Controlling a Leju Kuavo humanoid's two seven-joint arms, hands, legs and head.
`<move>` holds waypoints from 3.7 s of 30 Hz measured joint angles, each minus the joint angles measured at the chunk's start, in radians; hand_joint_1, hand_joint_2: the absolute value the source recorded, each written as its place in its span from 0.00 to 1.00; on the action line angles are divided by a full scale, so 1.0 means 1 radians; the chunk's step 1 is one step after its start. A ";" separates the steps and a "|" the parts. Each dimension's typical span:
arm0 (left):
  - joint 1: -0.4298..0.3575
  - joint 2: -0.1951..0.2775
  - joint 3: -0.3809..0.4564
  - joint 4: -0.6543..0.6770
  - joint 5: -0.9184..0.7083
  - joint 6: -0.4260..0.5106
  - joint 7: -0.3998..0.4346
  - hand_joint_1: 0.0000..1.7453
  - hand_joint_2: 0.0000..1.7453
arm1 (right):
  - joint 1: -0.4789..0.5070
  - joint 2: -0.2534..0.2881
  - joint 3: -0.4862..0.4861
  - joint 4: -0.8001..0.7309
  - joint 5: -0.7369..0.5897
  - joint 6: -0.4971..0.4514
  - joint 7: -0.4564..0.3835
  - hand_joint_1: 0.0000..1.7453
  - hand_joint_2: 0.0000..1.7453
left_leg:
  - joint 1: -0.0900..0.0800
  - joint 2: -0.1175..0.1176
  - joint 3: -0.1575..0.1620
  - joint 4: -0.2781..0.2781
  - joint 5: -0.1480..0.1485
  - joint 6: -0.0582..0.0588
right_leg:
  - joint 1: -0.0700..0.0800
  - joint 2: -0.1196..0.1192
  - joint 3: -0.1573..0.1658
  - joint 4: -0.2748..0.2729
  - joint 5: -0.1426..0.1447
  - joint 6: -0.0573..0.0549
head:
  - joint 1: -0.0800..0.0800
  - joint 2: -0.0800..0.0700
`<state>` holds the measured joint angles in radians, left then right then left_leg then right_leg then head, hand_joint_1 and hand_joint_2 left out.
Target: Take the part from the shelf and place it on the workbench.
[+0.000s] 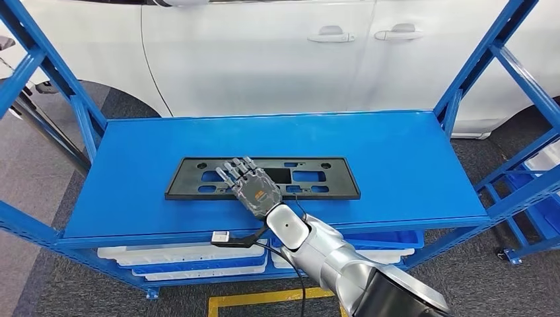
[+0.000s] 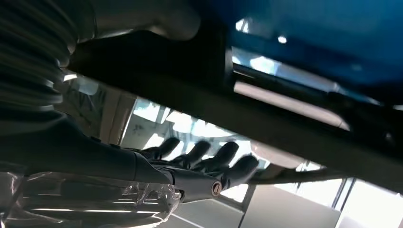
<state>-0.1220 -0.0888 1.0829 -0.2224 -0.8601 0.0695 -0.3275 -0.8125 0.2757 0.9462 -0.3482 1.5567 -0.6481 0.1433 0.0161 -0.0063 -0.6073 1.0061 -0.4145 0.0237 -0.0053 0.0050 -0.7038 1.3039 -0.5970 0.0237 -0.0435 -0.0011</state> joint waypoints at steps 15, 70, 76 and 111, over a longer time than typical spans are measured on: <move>-0.001 0.001 0.000 0.000 -0.007 -0.014 -0.009 0.00 0.00 | -0.010 0.002 -0.016 0.042 -0.015 0.026 0.018 1.00 1.00 | 0.003 0.000 -0.118 0.292 -0.154 -0.058 | 0.002 -0.002 0.119 -0.309 0.163 -0.055 | 0.000 0.000; -0.001 0.008 0.020 0.000 0.091 -0.071 -0.230 0.00 1.00 | 0.499 -0.211 -0.446 -1.512 -1.457 0.263 -0.798 1.00 1.00 | -0.001 -0.002 0.011 0.015 -0.028 -0.033 | -0.006 -0.001 0.093 -0.272 0.144 -0.013 | 0.000 0.000; -0.001 0.008 0.019 0.000 0.088 -0.071 -0.215 0.00 1.00 | 0.553 -0.246 -0.389 -1.627 -1.491 0.363 -0.819 1.00 1.00 | 0.005 0.001 -0.069 0.211 -0.145 -0.056 | -0.007 -0.003 0.104 -0.284 0.151 -0.045 | 0.000 0.000; 0.030 0.011 0.071 0.000 0.128 -0.015 -0.074 0.00 1.00 | 0.528 -0.258 -0.335 -1.619 -1.642 0.472 -0.761 1.00 1.00 | 0.003 0.002 -0.034 0.236 -0.102 -0.061 | 0.003 -0.006 0.083 -0.285 0.171 -0.051 | 0.000 0.000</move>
<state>-0.0925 -0.0782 1.1542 -0.2220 -0.7324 0.0549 -0.4016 -0.2846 0.0180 0.6111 -1.9670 -0.0855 -0.1758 -0.6173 0.0188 -0.0039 -0.6412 1.2422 -0.5160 -0.0371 -0.0019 -0.0013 -0.6211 1.0191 -0.4255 -0.0276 -0.0435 -0.0011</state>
